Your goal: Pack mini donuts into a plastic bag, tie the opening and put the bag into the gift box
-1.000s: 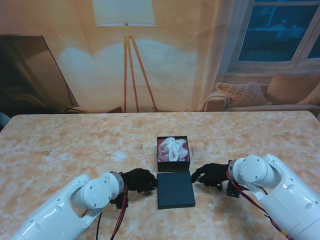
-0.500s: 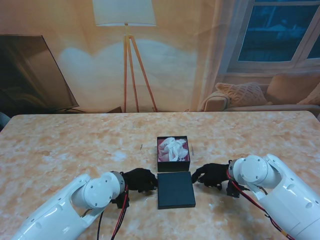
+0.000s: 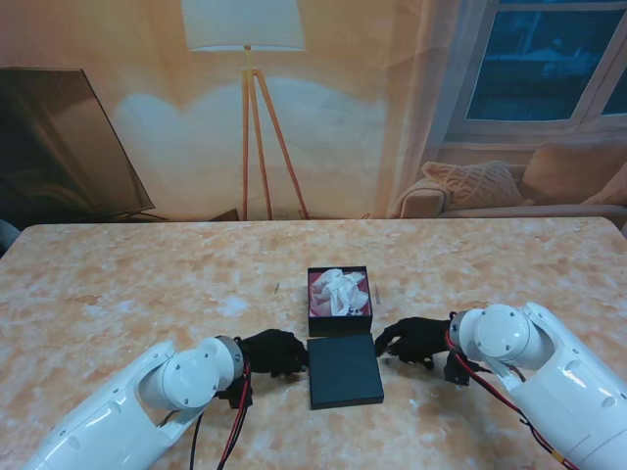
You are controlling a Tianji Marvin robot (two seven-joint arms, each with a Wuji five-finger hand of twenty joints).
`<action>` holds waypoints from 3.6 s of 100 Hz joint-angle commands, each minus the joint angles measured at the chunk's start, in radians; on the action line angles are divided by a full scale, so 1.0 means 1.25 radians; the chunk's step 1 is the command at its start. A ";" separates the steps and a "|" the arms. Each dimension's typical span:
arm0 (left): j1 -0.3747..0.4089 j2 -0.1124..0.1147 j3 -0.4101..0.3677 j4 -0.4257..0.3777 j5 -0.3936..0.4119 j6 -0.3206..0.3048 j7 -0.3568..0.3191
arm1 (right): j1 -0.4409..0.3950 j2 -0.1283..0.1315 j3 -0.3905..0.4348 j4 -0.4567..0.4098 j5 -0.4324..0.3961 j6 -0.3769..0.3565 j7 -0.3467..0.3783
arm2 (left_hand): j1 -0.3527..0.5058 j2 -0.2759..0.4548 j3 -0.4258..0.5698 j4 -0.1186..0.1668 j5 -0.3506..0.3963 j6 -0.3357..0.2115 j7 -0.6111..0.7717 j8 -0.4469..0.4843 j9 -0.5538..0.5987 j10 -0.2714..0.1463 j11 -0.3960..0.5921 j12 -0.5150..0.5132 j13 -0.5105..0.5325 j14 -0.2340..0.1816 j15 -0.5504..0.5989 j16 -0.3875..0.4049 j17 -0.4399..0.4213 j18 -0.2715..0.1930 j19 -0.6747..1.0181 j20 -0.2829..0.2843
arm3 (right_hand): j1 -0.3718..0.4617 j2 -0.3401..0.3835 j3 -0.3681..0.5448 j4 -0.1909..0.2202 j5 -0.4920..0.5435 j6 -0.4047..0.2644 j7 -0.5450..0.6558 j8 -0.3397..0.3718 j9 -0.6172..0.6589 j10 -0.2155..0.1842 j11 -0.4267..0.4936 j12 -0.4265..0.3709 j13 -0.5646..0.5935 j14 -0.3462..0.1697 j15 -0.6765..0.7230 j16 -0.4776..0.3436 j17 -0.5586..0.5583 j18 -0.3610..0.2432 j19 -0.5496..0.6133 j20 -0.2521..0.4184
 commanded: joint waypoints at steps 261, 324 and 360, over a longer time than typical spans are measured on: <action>0.069 0.018 -0.104 -0.160 0.026 -0.105 -0.080 | -0.153 -0.004 0.158 -0.190 -0.031 -0.107 0.005 | -0.002 0.020 0.012 0.020 -0.008 -0.034 -0.016 0.012 0.000 -0.020 -0.006 -0.008 0.006 0.026 -0.014 -0.026 -0.017 -0.008 -0.004 0.006 | -0.011 0.000 0.091 -0.002 0.056 -0.084 0.009 -0.009 0.039 -0.026 0.022 0.018 0.037 -0.018 0.019 0.024 0.028 0.006 0.012 0.010; -0.012 0.007 -0.080 -0.152 0.022 -0.023 -0.071 | -0.067 -0.013 0.136 -0.141 0.028 -0.083 -0.001 | -0.006 0.023 0.010 0.021 -0.007 -0.037 -0.014 0.016 0.000 -0.021 -0.003 -0.008 0.008 0.023 -0.015 -0.024 -0.015 -0.007 -0.006 0.004 | -0.020 -0.002 0.103 0.000 0.061 -0.084 0.007 -0.003 0.044 -0.028 0.030 0.016 0.044 -0.022 0.022 0.019 0.033 0.005 0.015 0.003; -0.078 -0.003 -0.041 -0.129 0.002 0.043 -0.058 | -0.003 -0.025 0.105 -0.088 0.065 -0.046 -0.023 | -0.010 0.028 0.005 0.023 -0.008 -0.036 -0.015 0.016 -0.003 -0.020 -0.001 -0.012 0.006 0.024 -0.015 -0.022 -0.015 -0.007 -0.006 0.004 | -0.022 -0.003 0.106 0.000 0.061 -0.085 0.009 -0.001 0.045 -0.028 0.031 0.015 0.045 -0.021 0.024 0.018 0.033 0.008 0.019 0.002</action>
